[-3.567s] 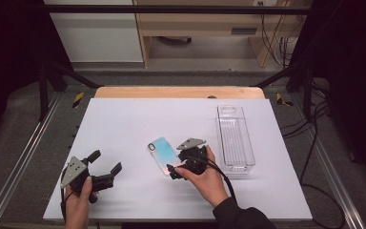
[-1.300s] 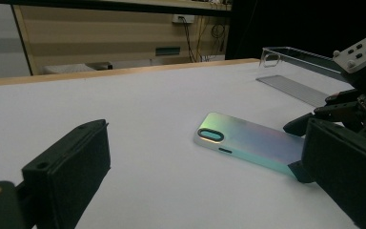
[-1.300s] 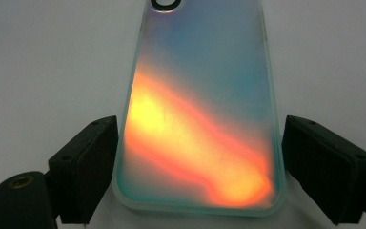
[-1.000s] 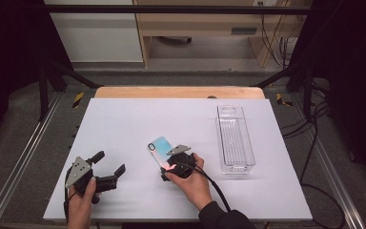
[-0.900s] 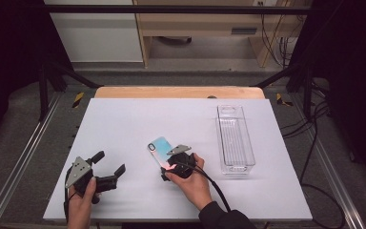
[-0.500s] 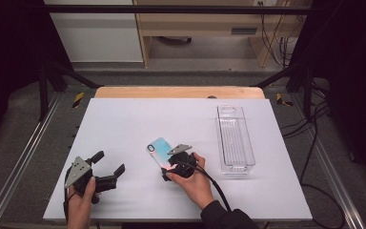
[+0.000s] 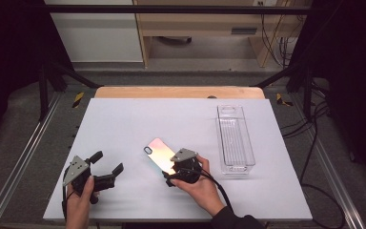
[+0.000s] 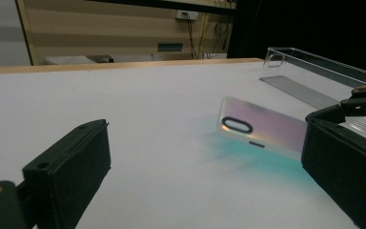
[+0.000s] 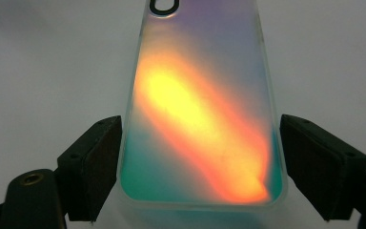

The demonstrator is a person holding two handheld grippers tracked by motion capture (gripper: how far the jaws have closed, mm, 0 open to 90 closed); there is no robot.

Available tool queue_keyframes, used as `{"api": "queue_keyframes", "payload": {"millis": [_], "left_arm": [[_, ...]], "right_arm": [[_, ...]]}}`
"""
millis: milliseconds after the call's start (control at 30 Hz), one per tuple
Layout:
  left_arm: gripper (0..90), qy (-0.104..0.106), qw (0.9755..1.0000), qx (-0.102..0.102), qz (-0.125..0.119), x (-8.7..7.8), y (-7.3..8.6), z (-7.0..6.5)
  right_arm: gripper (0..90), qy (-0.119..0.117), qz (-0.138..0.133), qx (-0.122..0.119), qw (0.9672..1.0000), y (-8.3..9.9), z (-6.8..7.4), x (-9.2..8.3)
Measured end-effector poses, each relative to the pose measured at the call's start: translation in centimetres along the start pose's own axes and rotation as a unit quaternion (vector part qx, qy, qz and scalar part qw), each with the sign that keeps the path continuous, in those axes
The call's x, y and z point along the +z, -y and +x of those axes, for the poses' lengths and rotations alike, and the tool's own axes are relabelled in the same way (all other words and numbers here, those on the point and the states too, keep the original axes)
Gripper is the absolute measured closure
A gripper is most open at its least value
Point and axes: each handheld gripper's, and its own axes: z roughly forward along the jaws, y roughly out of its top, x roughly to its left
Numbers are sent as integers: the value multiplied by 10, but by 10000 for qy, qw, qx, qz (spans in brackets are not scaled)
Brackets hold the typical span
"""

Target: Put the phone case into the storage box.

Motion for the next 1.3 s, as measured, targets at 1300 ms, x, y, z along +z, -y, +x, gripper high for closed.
{"api": "queue_keyframes", "payload": {"millis": [1300], "left_arm": [[33,678,9965,236,426,52,-84,-88]], "right_arm": [[175,497,-1639,156,9851,27,-29,-77]]}}
